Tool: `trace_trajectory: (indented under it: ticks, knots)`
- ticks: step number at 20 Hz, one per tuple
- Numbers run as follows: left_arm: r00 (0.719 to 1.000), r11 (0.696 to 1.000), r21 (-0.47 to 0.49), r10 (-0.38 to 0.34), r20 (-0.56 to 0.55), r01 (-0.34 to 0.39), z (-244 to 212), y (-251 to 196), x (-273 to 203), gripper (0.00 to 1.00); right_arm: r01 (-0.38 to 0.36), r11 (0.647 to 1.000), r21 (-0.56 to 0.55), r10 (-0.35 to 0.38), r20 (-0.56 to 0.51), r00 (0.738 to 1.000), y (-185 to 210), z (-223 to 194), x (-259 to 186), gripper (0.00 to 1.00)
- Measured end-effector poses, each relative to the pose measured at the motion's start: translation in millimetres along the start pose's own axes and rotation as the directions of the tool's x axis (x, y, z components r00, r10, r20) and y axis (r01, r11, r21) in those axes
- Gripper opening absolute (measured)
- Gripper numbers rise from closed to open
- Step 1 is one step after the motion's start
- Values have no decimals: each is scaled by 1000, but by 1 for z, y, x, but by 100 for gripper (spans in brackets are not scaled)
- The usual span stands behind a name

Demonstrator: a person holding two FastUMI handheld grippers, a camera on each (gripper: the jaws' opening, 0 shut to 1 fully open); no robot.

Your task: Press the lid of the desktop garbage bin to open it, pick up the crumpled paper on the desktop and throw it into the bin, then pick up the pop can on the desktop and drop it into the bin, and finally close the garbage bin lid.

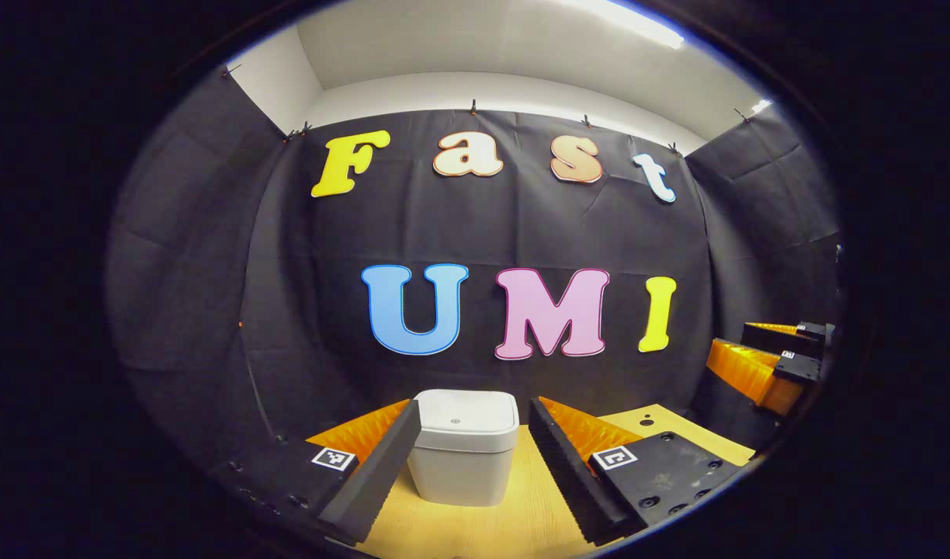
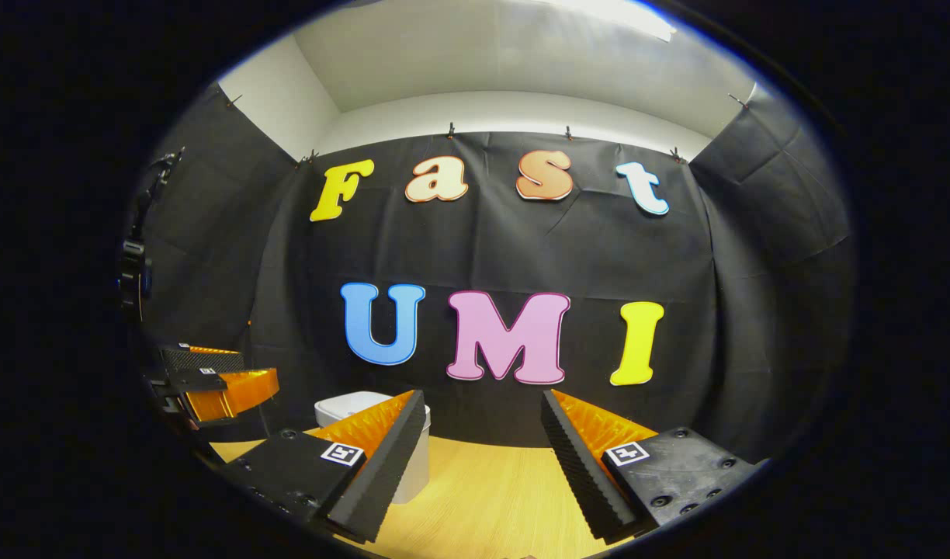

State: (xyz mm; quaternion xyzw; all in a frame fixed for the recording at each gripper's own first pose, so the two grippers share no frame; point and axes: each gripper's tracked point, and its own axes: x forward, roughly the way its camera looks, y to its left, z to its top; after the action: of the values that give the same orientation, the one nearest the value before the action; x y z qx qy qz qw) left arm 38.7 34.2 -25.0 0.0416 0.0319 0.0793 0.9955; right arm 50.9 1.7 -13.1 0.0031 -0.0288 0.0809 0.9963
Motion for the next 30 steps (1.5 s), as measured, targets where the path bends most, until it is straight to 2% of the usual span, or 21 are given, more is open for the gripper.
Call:
trace_trajectory:
  ticks: [3, 6, 10, 12, 14, 17, 22, 23, 24, 26, 27, 30]
  knots:
    - [1000, 1000, 7, 5, -3, -5, -1, 0, 0, 95, 7, 1000, 8, -7, 3, 1000, -3, -1, 10, 96]
    - [1000, 1000, 0, 12, 7, -12, 1, -4, 2, 95, -19, 1000, 10, 19, 15, 1000, -2, -2, 17, 96]
    - [998, 997, -53, 58, 40, -56, 8, -13, 0, 95, -120, 992, 31, 119, 36, 992, 0, 2, 18, 96]
    - [995, 996, -43, 80, 55, -77, 14, -19, -4, 95, -165, 986, 33, 165, 20, 986, -4, -8, 18, 96]
    - [996, 999, -7, 52, 69, -51, 20, -31, -7, 95, -208, 976, 67, 208, 3, 978, -2, -9, 13, 97]
    - [998, 1000, -7, 30, 57, -30, 21, -38, -9, 95, -187, 978, 93, 188, 6, 982, -12, -2, 7, 96]
    - [999, 1000, 3, -6, 43, 5, 18, -37, -14, 95, -104, 993, 47, 104, -8, 995, -27, -13, 3, 96]
    - [999, 1000, 0, -15, 39, 15, 18, -38, -15, 95, -88, 995, 44, 89, -18, 996, -28, -16, 0, 100]
    - [999, 1000, -4, -21, 35, 21, 17, -37, -14, 95, -76, 996, 42, 77, -26, 997, -29, -17, -1, 96]
    - [999, 999, -14, -31, 32, 31, 15, -36, -14, 95, -52, 998, 28, 53, -36, 998, -30, -18, -6, 100]
    - [999, 999, -18, -38, 31, 38, 15, -37, -14, 95, -39, 999, 19, 40, -41, 998, -31, -19, -8, 96]
    - [998, 998, -31, -53, 32, 54, 11, -39, -12, 95, 4, 1000, 3, -4, -51, 999, -35, -17, -15, 97]
